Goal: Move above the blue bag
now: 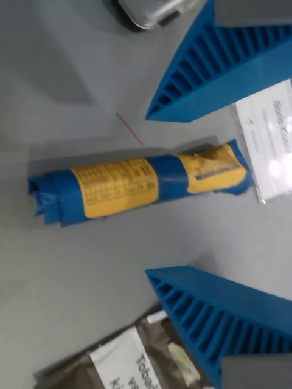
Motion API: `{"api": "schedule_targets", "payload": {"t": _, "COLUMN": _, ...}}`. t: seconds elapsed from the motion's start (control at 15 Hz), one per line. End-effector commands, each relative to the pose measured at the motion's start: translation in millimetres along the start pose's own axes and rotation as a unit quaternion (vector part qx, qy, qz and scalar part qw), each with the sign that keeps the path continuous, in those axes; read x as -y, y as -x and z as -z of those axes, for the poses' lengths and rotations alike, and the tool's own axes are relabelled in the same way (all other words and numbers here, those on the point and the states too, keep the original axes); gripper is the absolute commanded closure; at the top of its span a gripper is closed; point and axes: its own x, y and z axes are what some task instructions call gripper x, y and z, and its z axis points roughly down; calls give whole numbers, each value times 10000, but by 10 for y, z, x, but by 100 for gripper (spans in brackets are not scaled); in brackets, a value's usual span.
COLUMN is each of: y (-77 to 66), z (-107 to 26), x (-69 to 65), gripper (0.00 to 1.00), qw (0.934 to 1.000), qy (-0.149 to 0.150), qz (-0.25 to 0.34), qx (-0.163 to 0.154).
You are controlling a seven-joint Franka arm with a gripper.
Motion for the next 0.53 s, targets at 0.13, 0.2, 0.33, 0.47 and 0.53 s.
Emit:
{"api": "schedule_targets", "payload": {"t": 0.13, "y": -46, "z": -49, "x": -125, "gripper": 0, "qw": 9980, "qy": 2, "qz": 630, "qx": 5}}
{"api": "schedule_targets", "payload": {"t": 0.2, "y": -50, "z": -57, "x": -137, "gripper": 0, "qw": 9983, "qy": 2, "qz": 588, "qx": 2}}
{"api": "schedule_targets", "payload": {"t": 0.33, "y": -57, "z": -70, "x": -155, "gripper": 0, "qw": 9985, "qy": -12, "qz": 550, "qx": 11}}
{"api": "schedule_targets", "payload": {"t": 0.47, "y": -62, "z": -78, "x": -168, "gripper": 0, "qw": 9988, "qy": -31, "qz": 491, "qx": 25}}
{"api": "schedule_targets", "payload": {"t": 0.53, "y": -63, "z": -80, "x": -173, "gripper": 0, "qw": 9989, "qy": -39, "qz": 467, "qx": 31}}
